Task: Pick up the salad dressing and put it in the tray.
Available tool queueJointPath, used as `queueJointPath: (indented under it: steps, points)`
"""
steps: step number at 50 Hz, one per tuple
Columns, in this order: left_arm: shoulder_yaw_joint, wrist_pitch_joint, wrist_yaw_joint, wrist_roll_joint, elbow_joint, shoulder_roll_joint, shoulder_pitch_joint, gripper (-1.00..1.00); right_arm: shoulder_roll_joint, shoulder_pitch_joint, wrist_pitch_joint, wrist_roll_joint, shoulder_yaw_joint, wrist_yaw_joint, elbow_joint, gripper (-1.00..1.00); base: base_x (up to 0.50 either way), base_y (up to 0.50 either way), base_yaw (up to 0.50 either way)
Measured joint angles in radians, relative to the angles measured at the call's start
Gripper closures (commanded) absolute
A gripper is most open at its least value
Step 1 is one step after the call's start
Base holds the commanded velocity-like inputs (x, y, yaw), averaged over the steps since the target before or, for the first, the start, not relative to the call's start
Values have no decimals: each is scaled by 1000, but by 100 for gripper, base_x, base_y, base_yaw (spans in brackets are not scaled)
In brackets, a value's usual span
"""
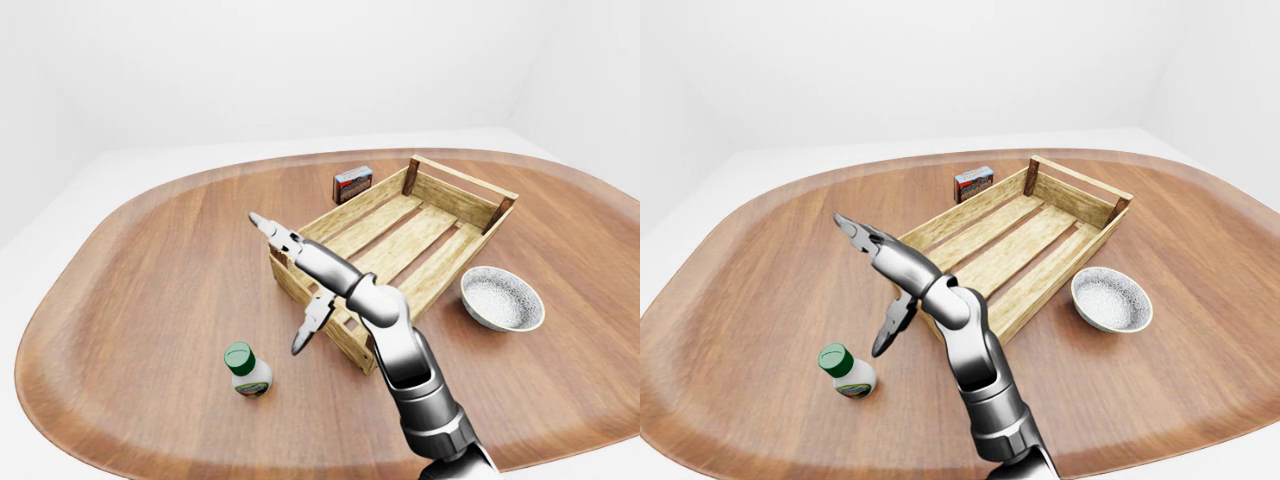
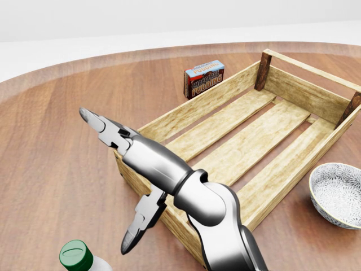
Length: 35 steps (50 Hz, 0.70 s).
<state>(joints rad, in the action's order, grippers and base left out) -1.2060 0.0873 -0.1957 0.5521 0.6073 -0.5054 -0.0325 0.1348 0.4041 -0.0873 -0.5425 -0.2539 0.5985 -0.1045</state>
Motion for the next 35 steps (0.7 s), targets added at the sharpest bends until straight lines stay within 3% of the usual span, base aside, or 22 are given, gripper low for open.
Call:
queueJointPath:
  steps: [19, 35]
  points:
    - [6, 0, 0, -1, -12, 5, -1, -100, 100, 36, 0, -69, -53, 95, 269, -100, 0, 0, 0]
    - [0, 0, -4, 0, -25, 5, -6, -100, 178, 91, 0, -103, -67, 100, 541, -100, 0, 0, 0]
